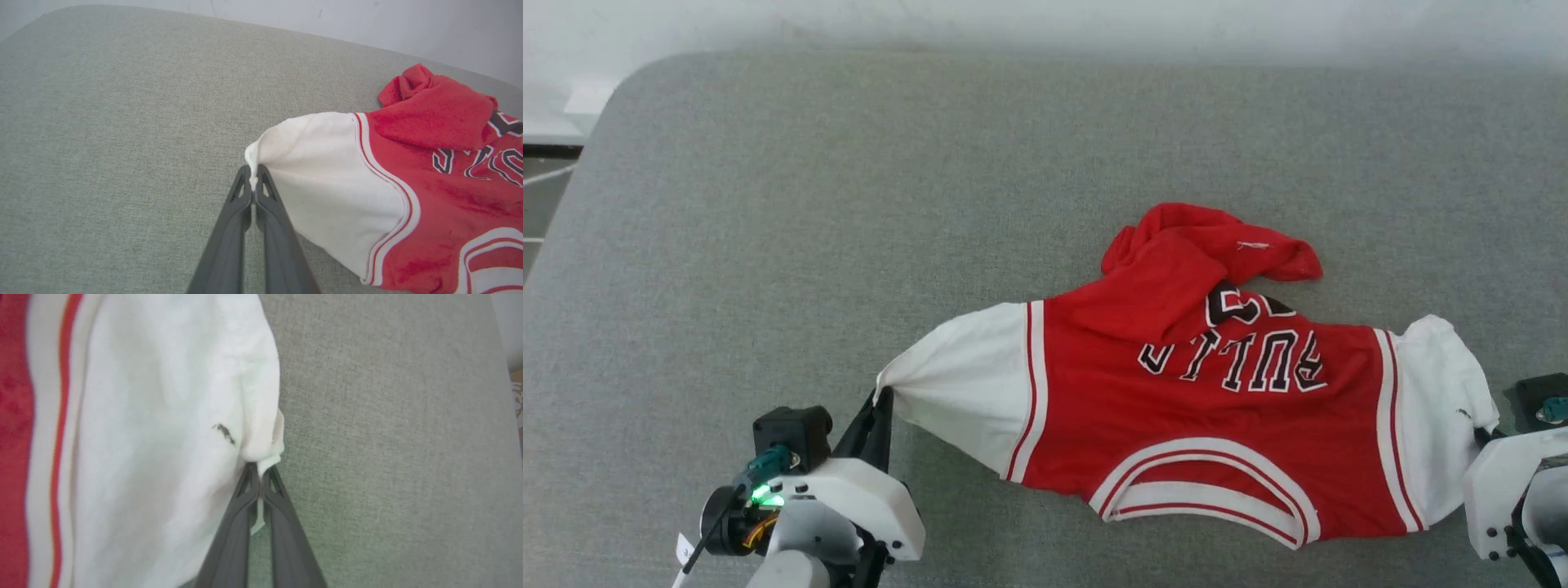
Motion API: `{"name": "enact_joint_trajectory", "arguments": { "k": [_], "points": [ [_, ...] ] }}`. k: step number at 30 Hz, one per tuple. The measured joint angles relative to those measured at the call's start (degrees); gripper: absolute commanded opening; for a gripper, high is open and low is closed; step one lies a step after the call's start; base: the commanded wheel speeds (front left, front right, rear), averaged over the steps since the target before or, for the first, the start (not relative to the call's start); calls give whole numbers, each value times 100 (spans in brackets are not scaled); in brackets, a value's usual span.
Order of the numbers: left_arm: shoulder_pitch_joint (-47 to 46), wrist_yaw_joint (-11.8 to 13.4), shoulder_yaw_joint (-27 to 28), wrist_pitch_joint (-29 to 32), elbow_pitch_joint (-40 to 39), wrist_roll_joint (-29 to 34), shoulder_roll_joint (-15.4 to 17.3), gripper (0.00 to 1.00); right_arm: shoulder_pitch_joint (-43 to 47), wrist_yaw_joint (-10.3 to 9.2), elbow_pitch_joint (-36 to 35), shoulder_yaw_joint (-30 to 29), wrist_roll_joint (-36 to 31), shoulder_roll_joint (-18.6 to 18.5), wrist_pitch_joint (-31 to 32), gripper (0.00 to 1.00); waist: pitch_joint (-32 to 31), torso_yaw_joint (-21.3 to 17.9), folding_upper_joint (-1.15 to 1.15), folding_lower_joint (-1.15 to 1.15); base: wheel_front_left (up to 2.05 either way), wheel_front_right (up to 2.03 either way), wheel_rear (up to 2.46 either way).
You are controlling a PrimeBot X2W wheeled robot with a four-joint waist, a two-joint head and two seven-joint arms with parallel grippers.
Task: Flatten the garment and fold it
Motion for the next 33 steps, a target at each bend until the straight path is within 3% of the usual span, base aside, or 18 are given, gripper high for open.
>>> {"name": "enact_joint_trajectory", "arguments": {
  "k": [6, 10, 18, 25, 33],
  "points": [
    [79, -89, 69, -147, -191, -131, -1, 0, 130, 2, -322, 10, 211, -86, -187, 0, -331, -27, 0, 0, 0, 0, 0],
    [211, -107, 153, -131, -614, -243, 101, 0, 207, 3, -1138, -99, 595, -257, -220, 0, -576, -82, 0, 0, 0, 0, 0],
    [74, -143, 711, 1, -1981, -610, 407, 0, 179, 3, -3075, -631, 1529, -430, 322, 0, -991, -276, 0, -1, 0, 0, 0],
    [-770, -143, 1168, 375, -2773, -954, 675, 0, -843, 3, -3944, -972, 2260, -441, 872, 0, -1141, -525, 0, 0, 0, 0, 0],
    [-1931, -125, 1616, 581, -2889, -1298, 818, 0, -2280, 3, -3960, -1025, 2521, -630, 1185, 0, -1135, -680, 0, 0, 0, 0, 0]
  ]
}}
